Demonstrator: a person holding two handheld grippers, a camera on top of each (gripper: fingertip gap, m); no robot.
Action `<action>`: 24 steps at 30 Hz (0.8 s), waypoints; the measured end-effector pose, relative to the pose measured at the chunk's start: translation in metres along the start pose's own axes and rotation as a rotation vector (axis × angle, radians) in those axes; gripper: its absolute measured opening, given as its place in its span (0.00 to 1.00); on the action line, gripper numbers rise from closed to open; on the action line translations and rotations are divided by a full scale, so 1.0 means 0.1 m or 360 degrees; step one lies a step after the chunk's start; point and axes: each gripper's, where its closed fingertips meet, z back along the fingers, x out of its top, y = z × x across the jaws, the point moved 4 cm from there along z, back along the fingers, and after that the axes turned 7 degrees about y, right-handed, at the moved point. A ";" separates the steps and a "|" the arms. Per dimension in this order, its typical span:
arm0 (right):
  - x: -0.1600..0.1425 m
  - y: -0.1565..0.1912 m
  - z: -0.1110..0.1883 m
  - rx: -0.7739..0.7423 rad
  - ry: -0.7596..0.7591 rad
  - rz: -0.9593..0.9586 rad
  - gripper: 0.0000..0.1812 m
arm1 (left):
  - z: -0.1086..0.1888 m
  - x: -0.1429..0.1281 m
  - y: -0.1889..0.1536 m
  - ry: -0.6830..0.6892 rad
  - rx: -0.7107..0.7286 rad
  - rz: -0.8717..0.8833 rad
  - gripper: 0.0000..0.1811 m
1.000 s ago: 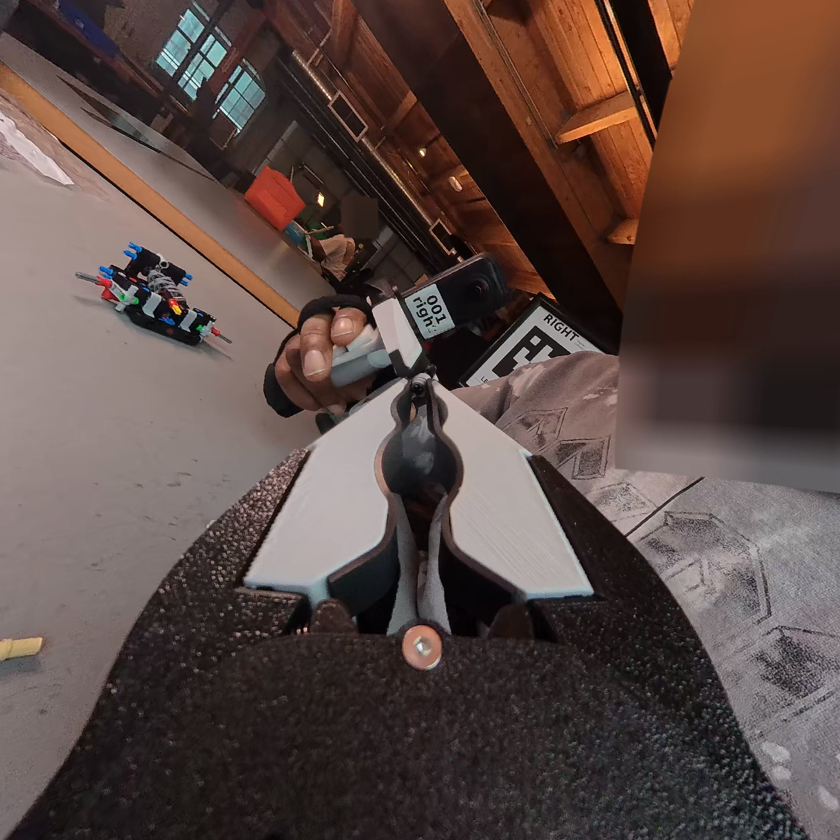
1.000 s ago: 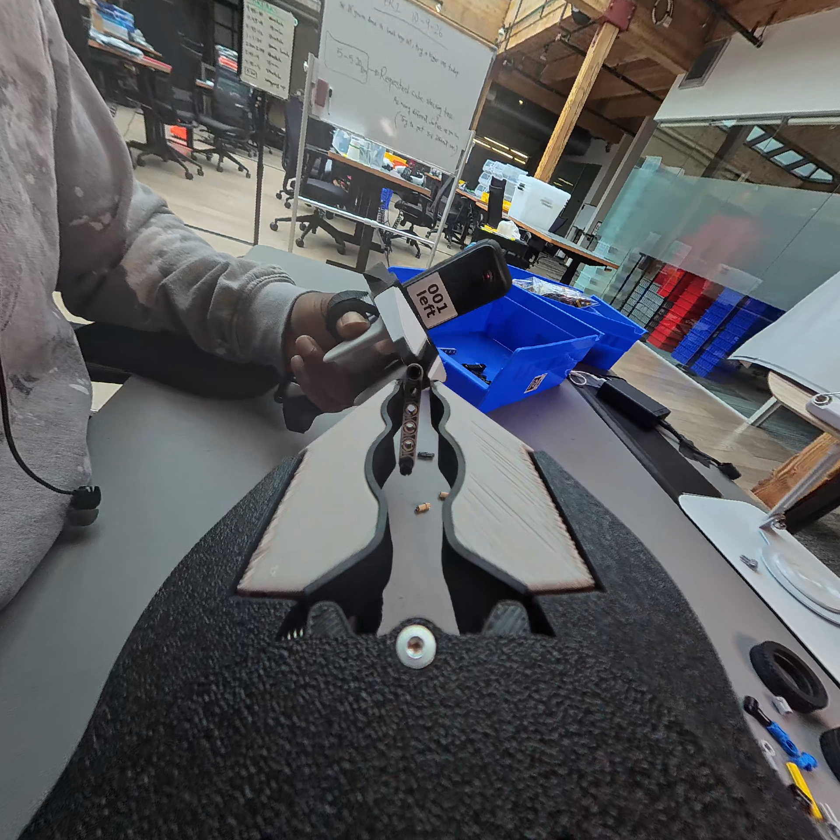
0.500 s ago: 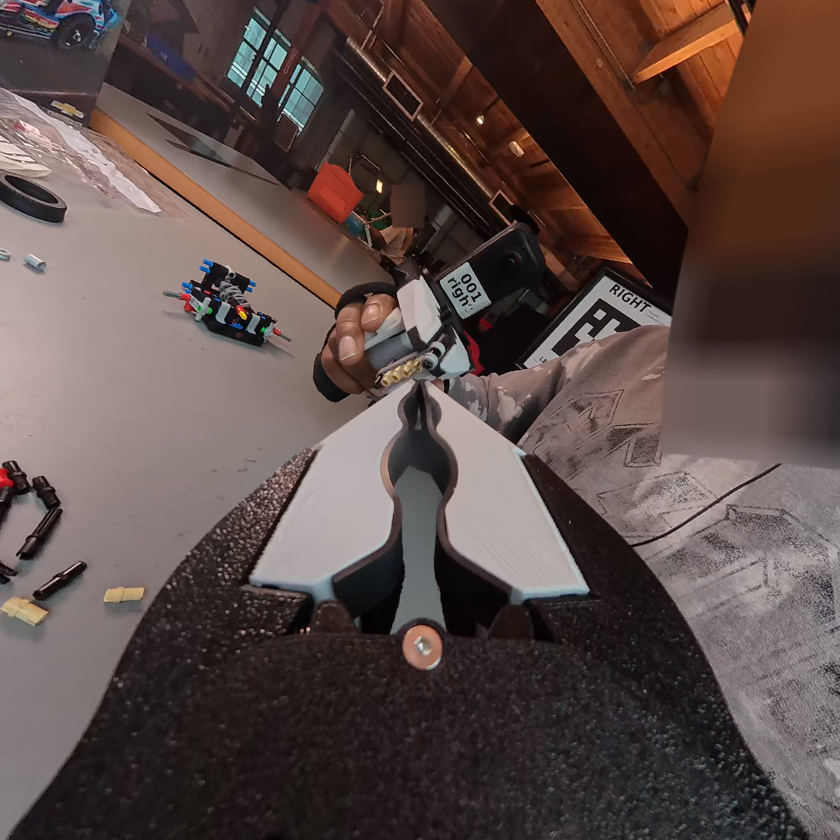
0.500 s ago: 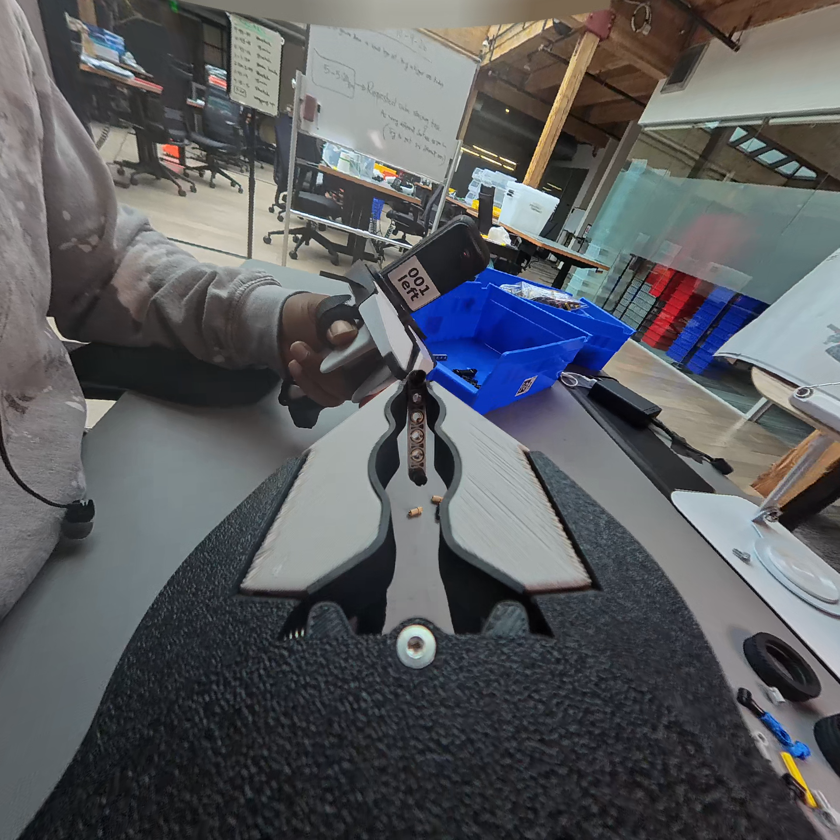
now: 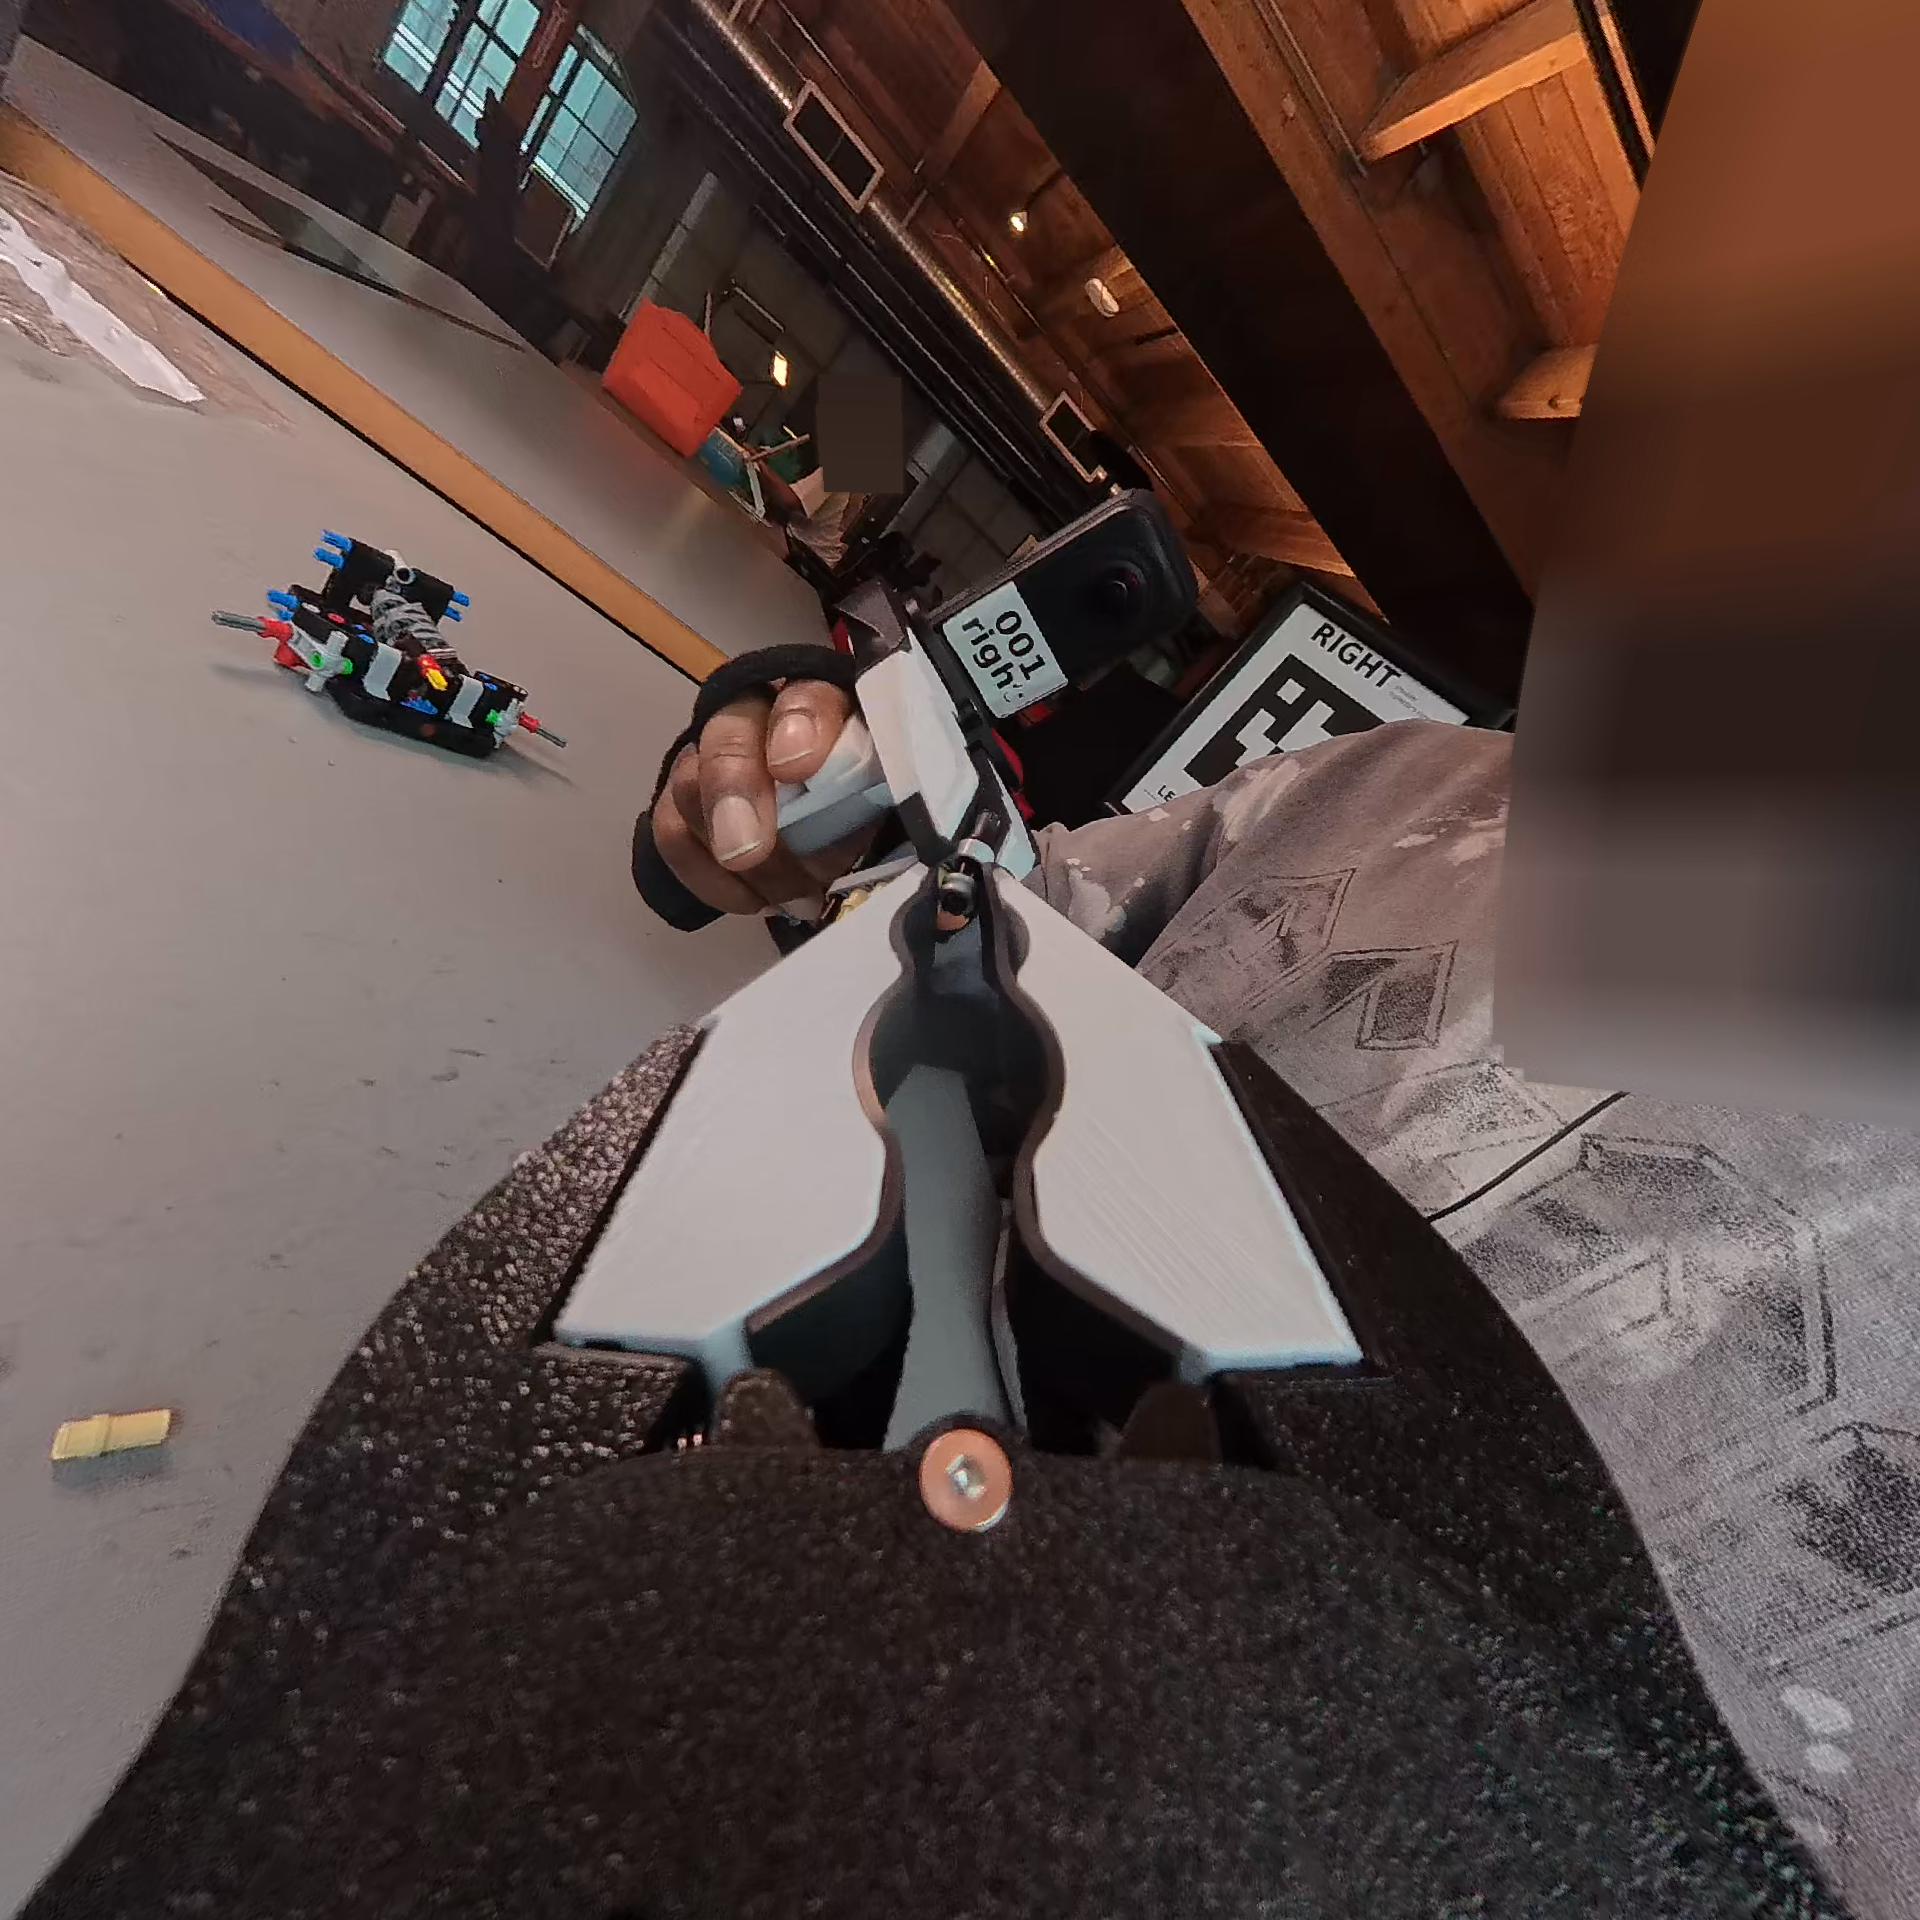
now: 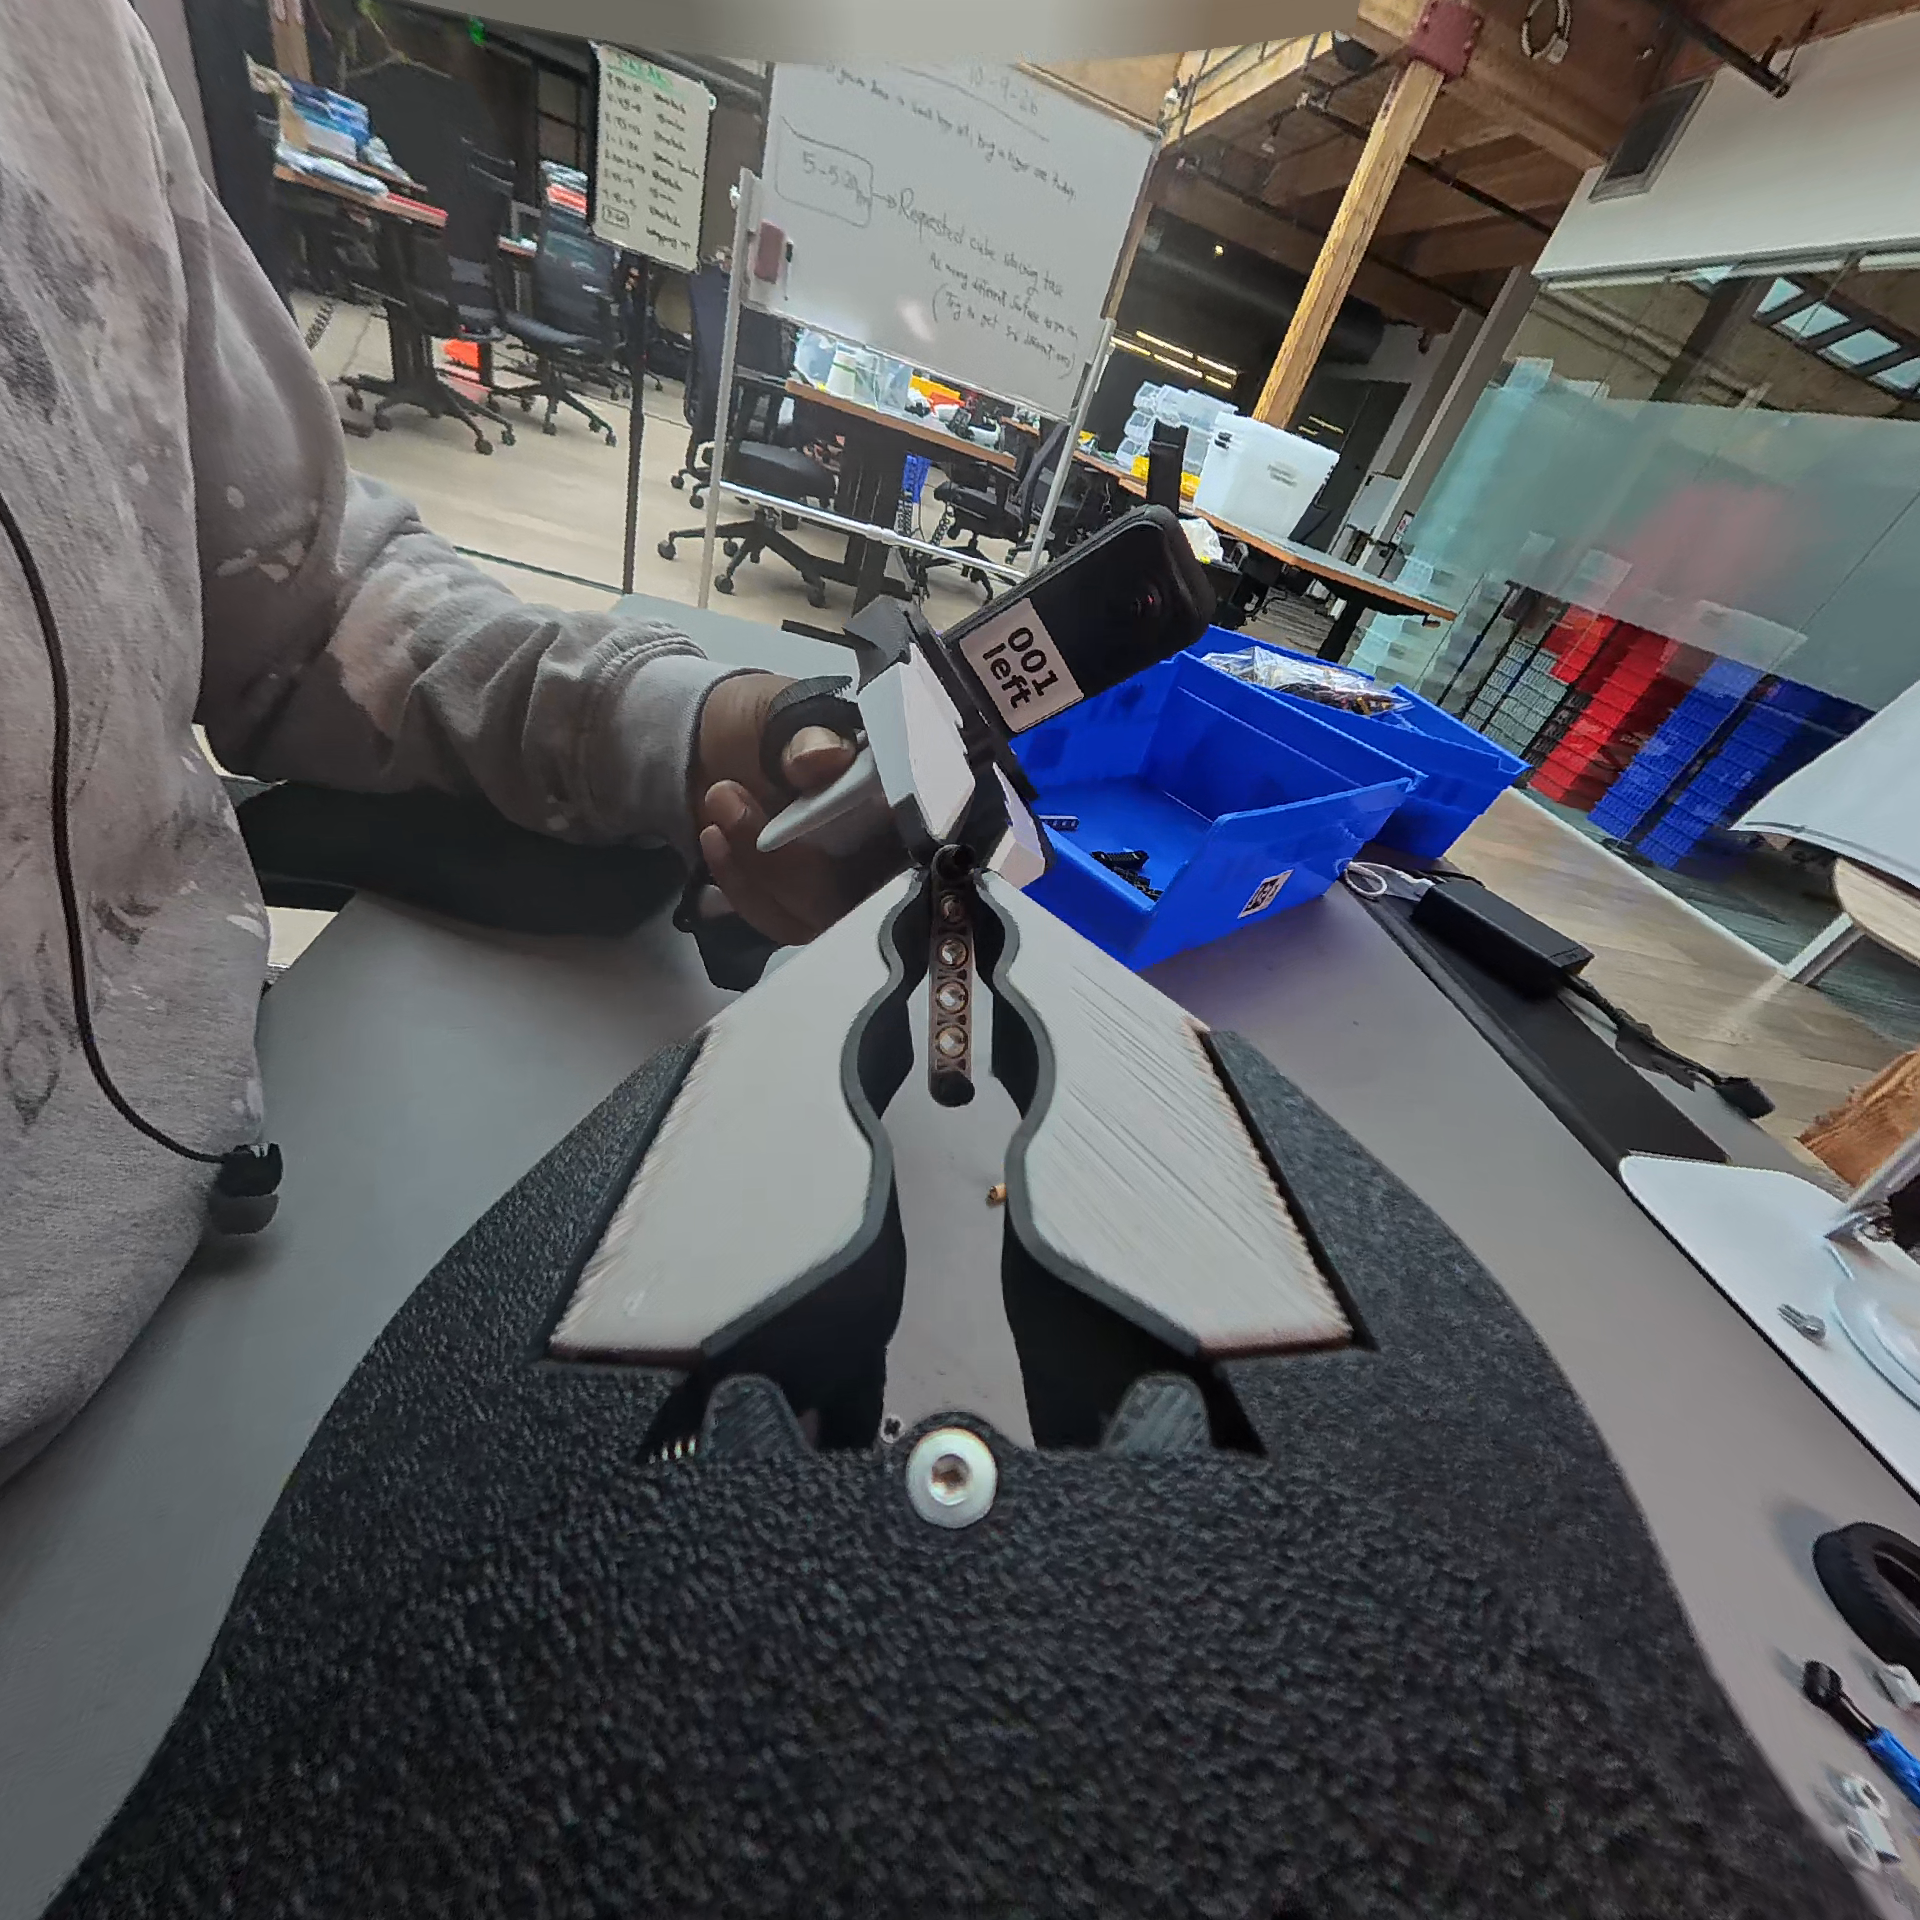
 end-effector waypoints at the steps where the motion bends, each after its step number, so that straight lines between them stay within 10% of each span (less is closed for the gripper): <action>1: 0.01 0.00 0.00 0.0015 -0.0013 -0.0031 0.04 | 0.00 0.00 -0.01 0.0006 -0.0006 -0.0010 0.03; 8: 0.08 -0.09 0.01 0.0090 -0.0152 -0.0332 0.04 | 0.04 0.09 -0.06 -0.0004 0.0077 -0.0186 0.03; 11: 0.39 -0.61 0.54 -0.0048 -0.0652 -0.0728 0.03 | 0.32 0.11 0.08 -0.0040 0.0344 -0.0271 0.03; 16: 0.24 -0.57 0.46 -0.0148 -0.0314 -0.0563 0.04 | 0.44 0.13 0.32 0.0141 0.0901 -0.0559 0.03; 24: -1.05 -0.44 0.10 -0.0240 0.1083 -0.0245 0.04 | 0.47 0.08 0.53 0.0193 0.1242 -0.0707 0.04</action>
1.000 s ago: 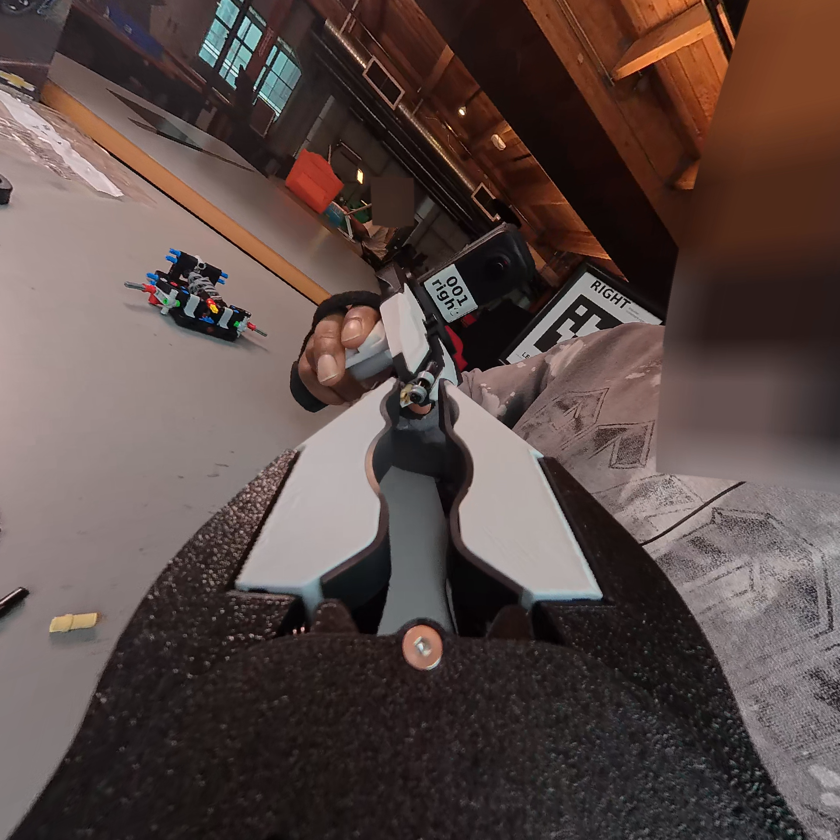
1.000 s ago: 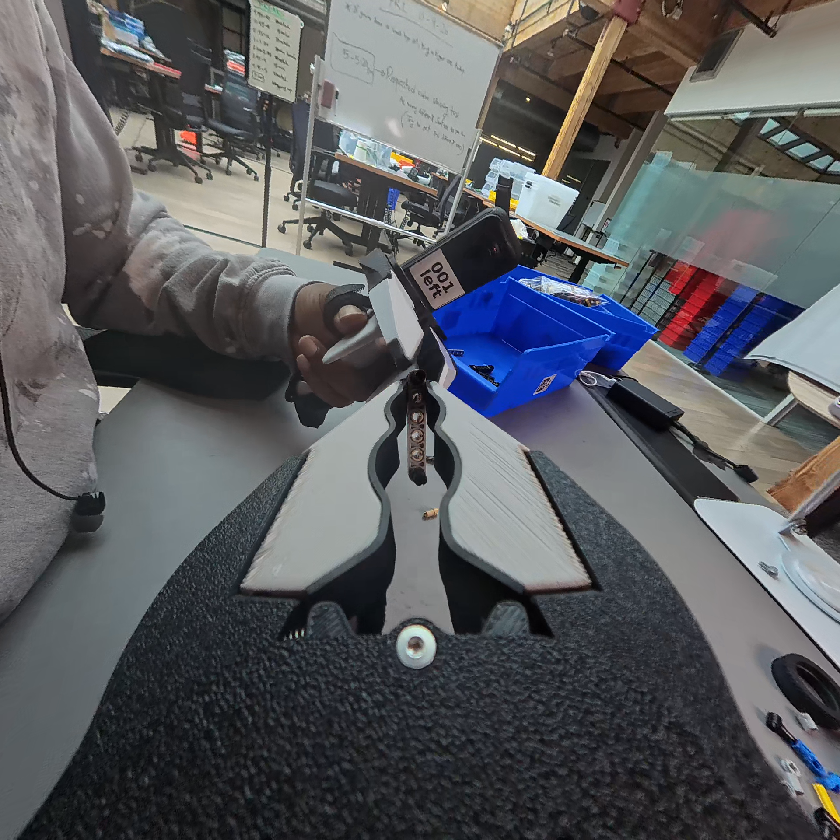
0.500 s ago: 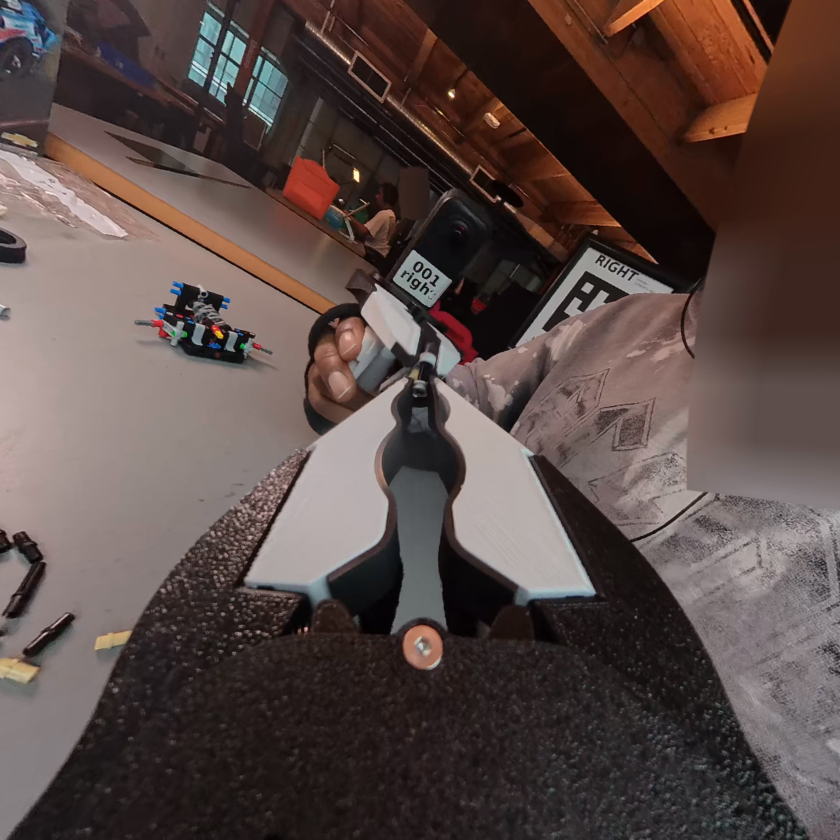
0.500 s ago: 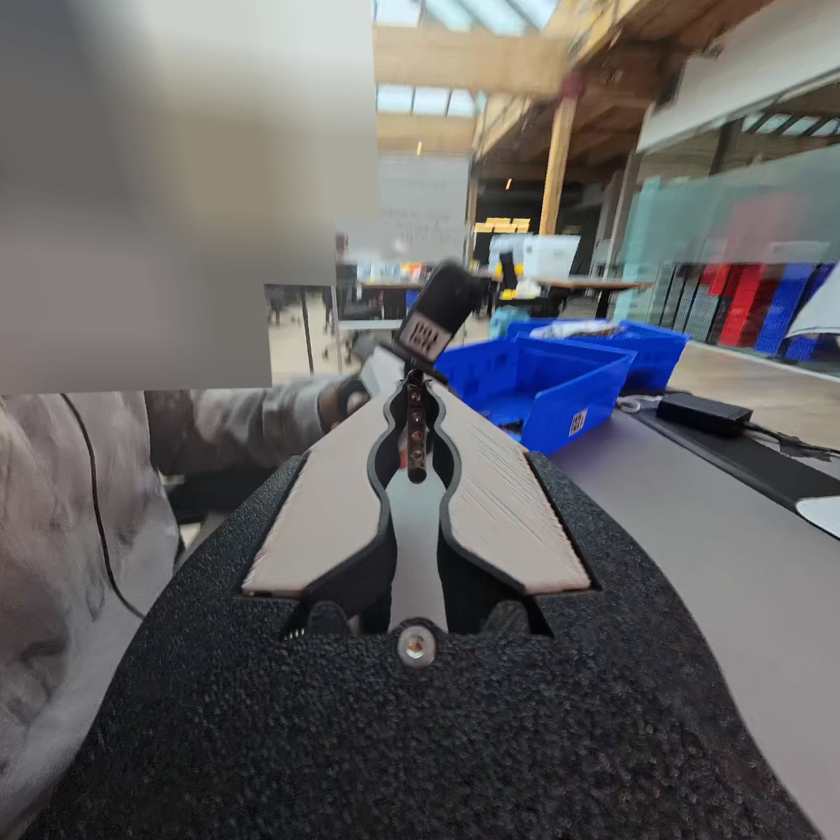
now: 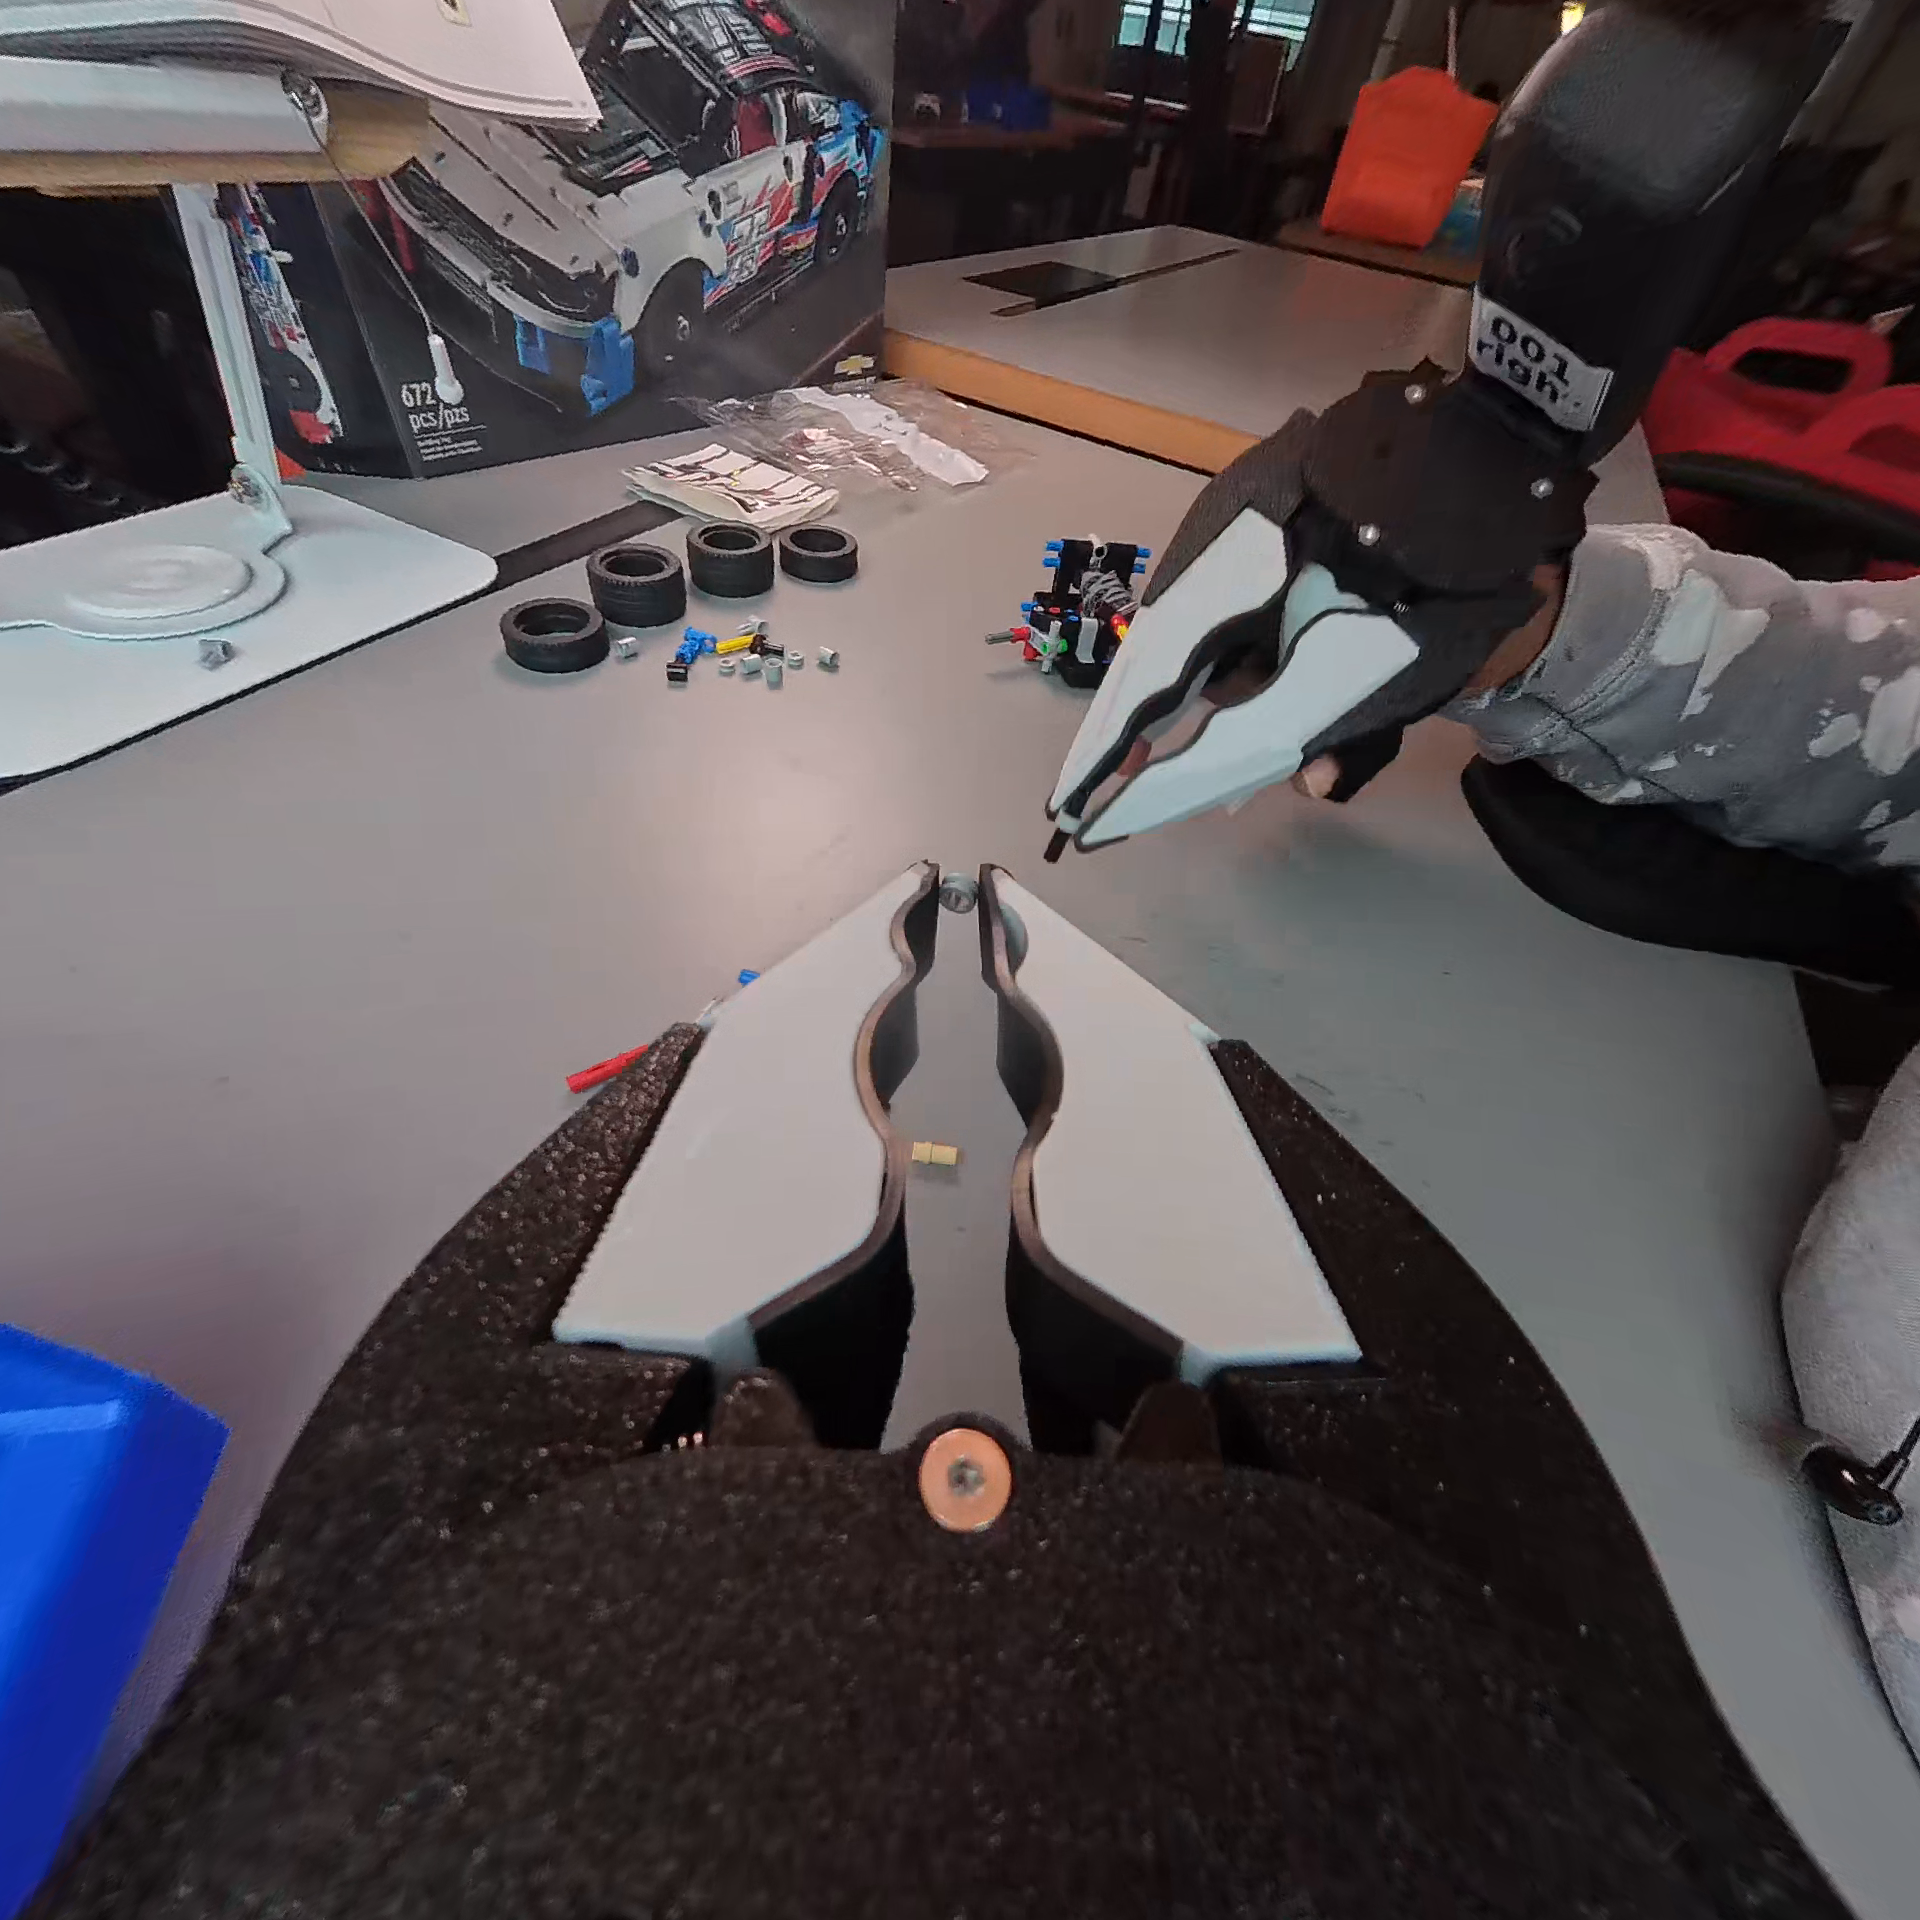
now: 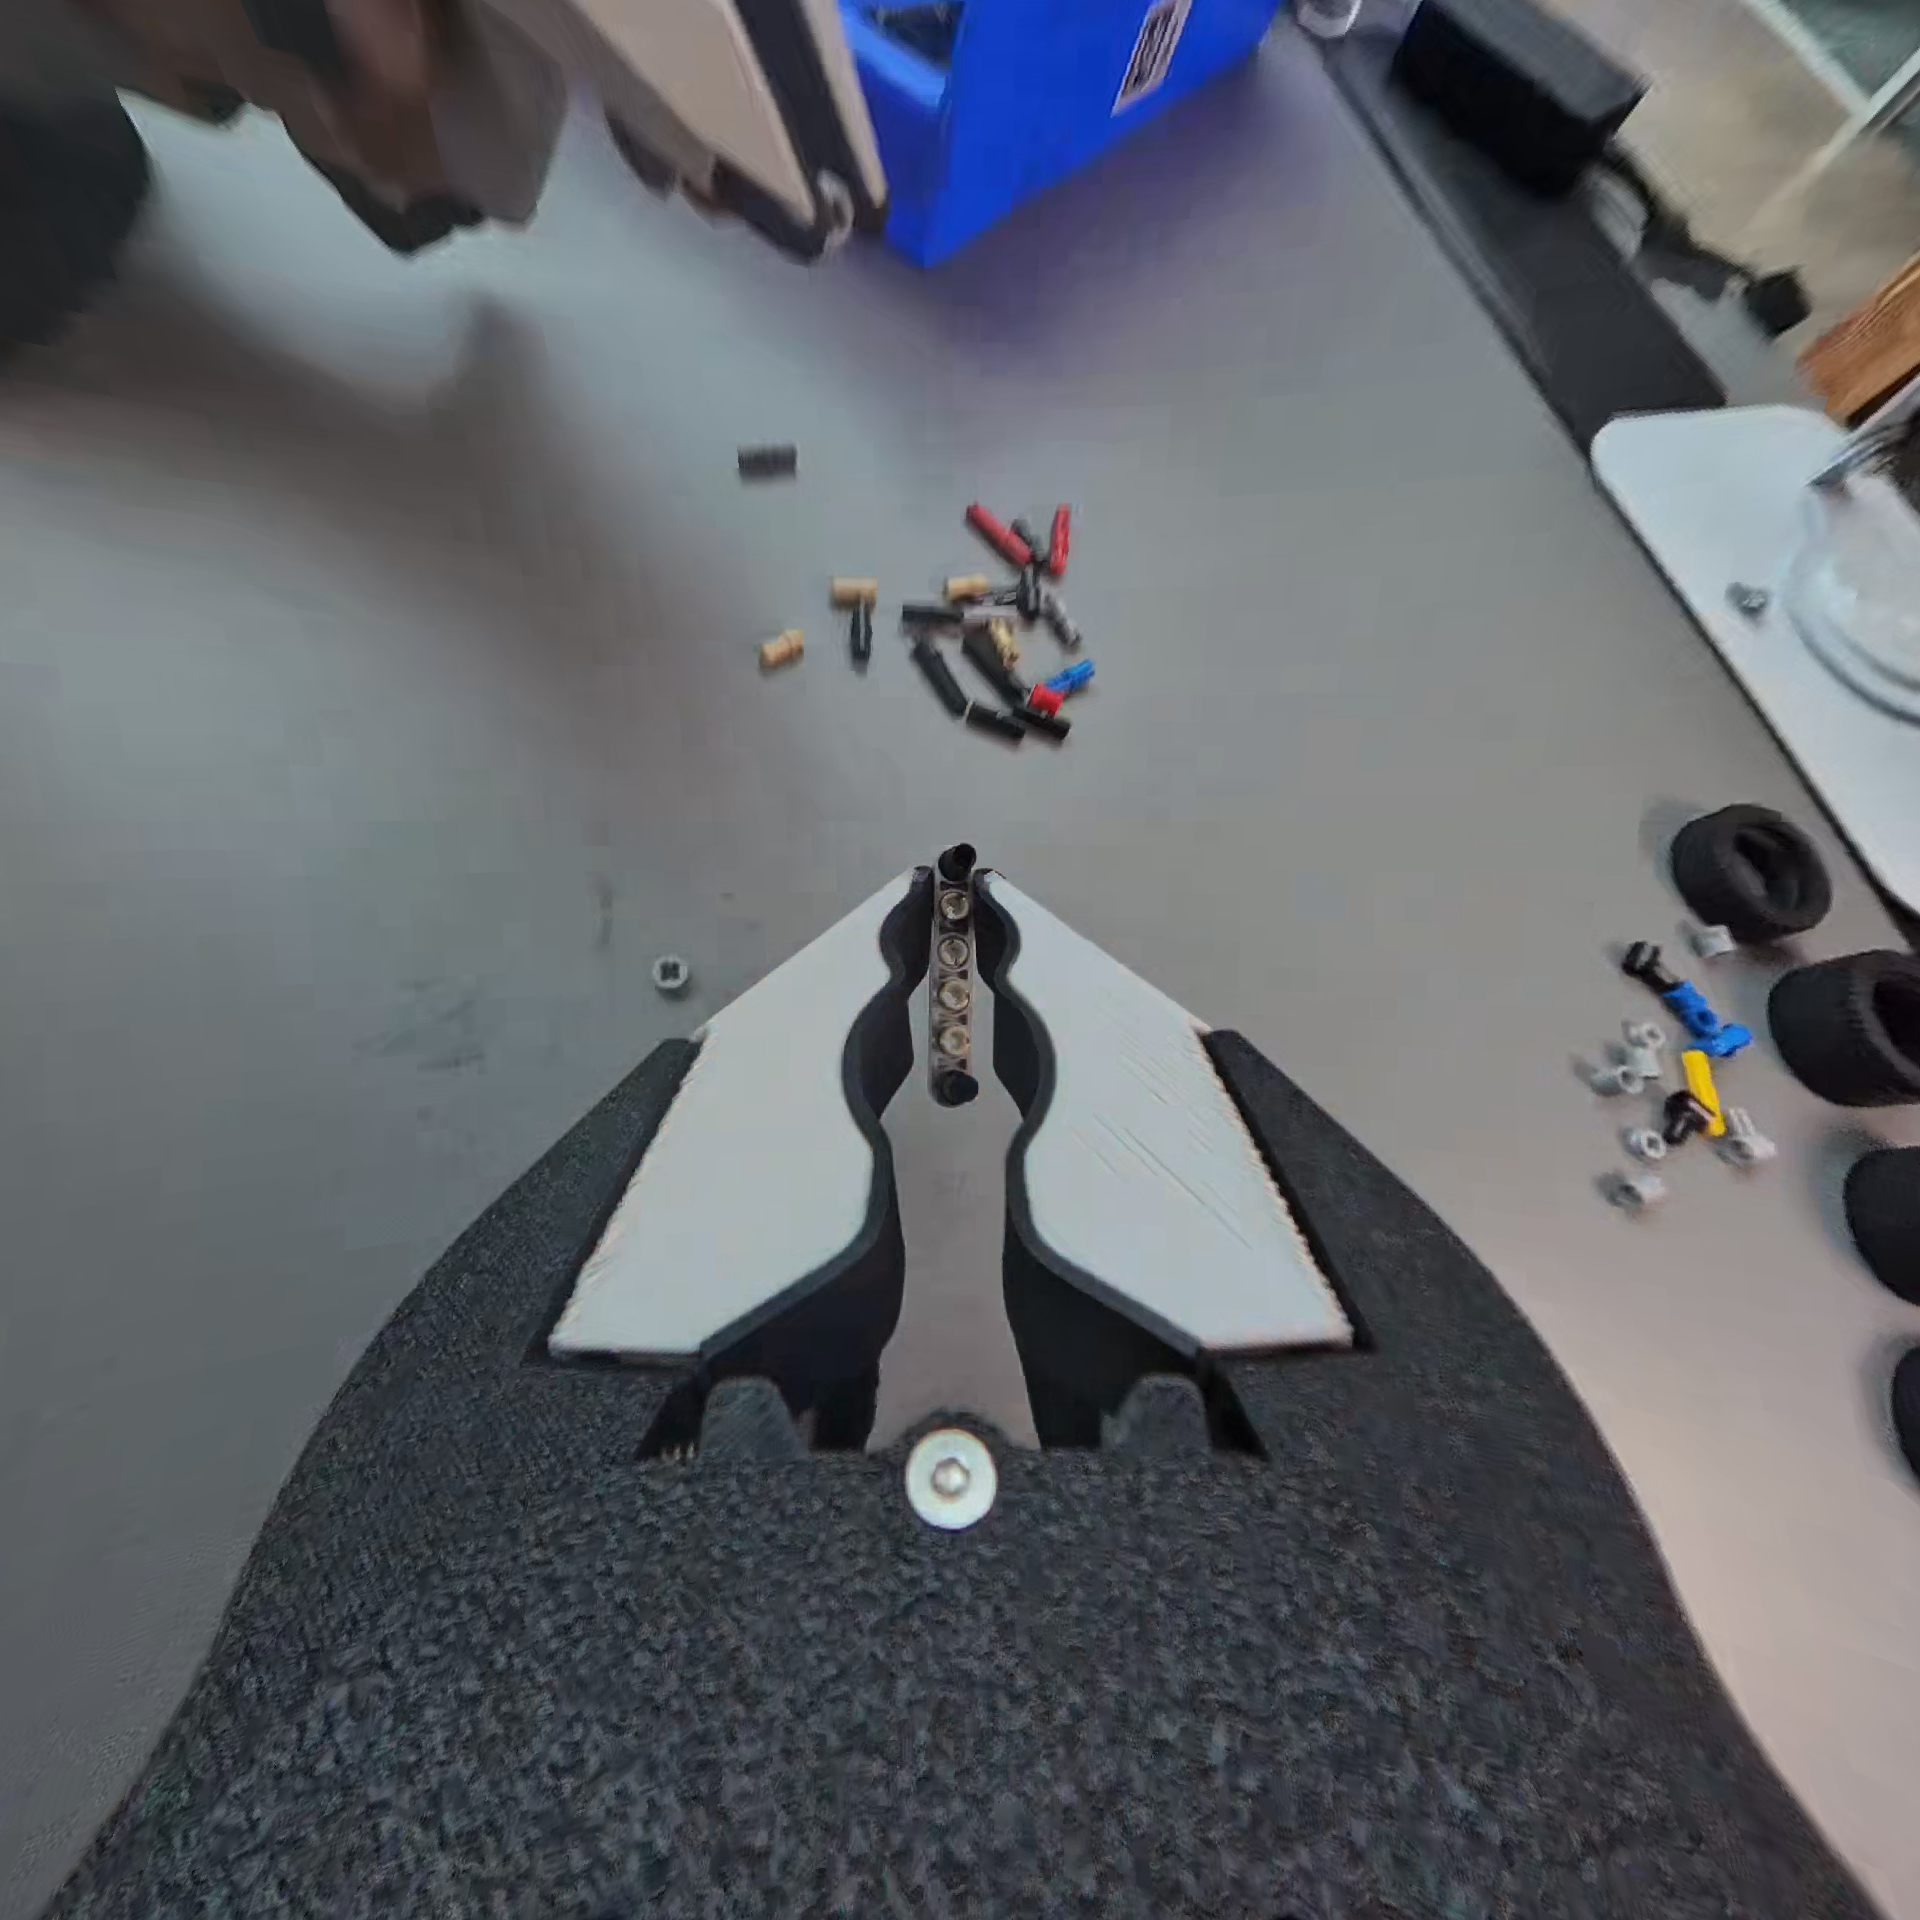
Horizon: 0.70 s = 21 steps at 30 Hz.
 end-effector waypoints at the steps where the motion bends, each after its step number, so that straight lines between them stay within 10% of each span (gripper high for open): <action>1: -0.09 0.06 -0.09 0.0042 0.0121 0.0009 0.06 | -0.01 0.00 0.00 0.0001 0.0005 -0.0005 0.04; 9: 0.08 0.03 -0.01 0.0123 -0.0120 -0.0085 0.18 | -0.04 0.01 -0.07 -0.0055 -0.0122 0.0051 0.04; 15: 0.62 0.28 0.49 0.0162 -0.0844 0.0217 0.14 | -0.02 0.16 -0.40 -0.0238 -0.0780 0.0384 0.04; 21: 0.72 0.54 0.47 -0.0022 -0.0843 0.0605 0.09 | -0.07 0.15 -0.60 -0.0223 -0.1168 0.0641 0.04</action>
